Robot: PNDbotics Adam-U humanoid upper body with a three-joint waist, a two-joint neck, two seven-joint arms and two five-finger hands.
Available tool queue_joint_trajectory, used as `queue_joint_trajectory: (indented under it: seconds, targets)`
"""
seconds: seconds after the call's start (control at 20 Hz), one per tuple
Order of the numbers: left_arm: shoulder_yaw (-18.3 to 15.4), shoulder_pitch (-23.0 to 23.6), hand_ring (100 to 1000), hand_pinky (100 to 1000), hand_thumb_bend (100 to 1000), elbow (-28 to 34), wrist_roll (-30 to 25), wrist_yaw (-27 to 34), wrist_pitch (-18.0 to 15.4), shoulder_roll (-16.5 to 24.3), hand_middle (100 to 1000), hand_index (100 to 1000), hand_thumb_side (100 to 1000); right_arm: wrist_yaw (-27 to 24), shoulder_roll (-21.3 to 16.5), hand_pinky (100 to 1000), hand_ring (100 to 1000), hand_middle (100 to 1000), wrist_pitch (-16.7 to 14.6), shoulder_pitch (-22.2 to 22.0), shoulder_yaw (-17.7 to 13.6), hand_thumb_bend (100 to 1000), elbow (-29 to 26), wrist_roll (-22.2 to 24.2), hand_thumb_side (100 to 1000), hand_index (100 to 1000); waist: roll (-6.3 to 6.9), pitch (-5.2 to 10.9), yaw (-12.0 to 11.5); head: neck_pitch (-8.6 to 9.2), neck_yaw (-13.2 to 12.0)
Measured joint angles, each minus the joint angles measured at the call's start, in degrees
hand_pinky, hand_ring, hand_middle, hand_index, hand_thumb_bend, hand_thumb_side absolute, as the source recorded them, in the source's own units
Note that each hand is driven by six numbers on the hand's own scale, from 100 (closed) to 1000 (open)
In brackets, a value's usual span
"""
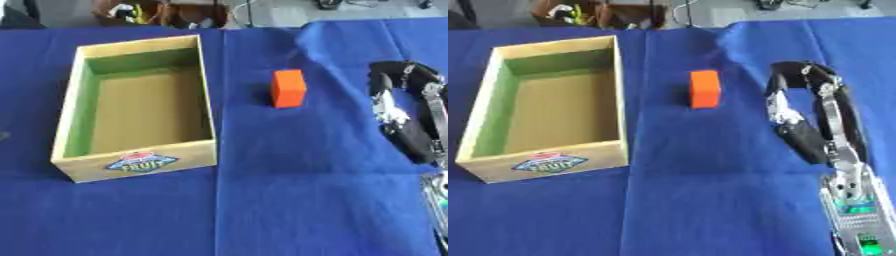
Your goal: Pick up objects on the table and place them in the box.
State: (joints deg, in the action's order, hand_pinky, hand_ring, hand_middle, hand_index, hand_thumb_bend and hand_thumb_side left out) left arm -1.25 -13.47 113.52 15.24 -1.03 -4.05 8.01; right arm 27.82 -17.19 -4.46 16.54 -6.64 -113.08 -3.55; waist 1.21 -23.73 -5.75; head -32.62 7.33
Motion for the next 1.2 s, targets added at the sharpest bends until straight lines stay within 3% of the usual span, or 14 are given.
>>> queue_joint_trajectory:
  seconds: [0.35,0.75,0.9,1.2]
  targets:
    - [0.31,0.48,845,627,100,0.00,-0.17,0.01,0.17,0.00,798,749,993,3.47,-6.38,780,770,741,-0.68,7.70,4.37,100,0.32,4.11,891,864,-0.54,0.79,-0.26,-0.05,0.41]
    - [0.71,0.86,847,627,100,0.00,-0.56,0.12,0.55,0.00,799,749,994,9.35,-15.68,854,857,811,-2.61,17.07,11.63,100,8.31,9.99,896,939,-0.53,1.06,-0.86,-0.07,0.99]
    - [0.90,0.89,847,627,100,0.00,-0.80,0.27,0.73,0.00,799,749,994,11.51,-19.21,884,890,847,-4.46,20.62,14.66,266,11.85,12.22,832,975,-0.51,1.13,-1.25,-0.08,1.36]
    - [1.08,0.98,848,627,100,0.00,-1.19,0.54,0.92,0.00,800,749,995,15.96,-24.42,888,899,869,-8.69,26.42,18.91,418,18.94,16.63,824,1000,-0.25,1.13,-1.70,-0.10,1.95]
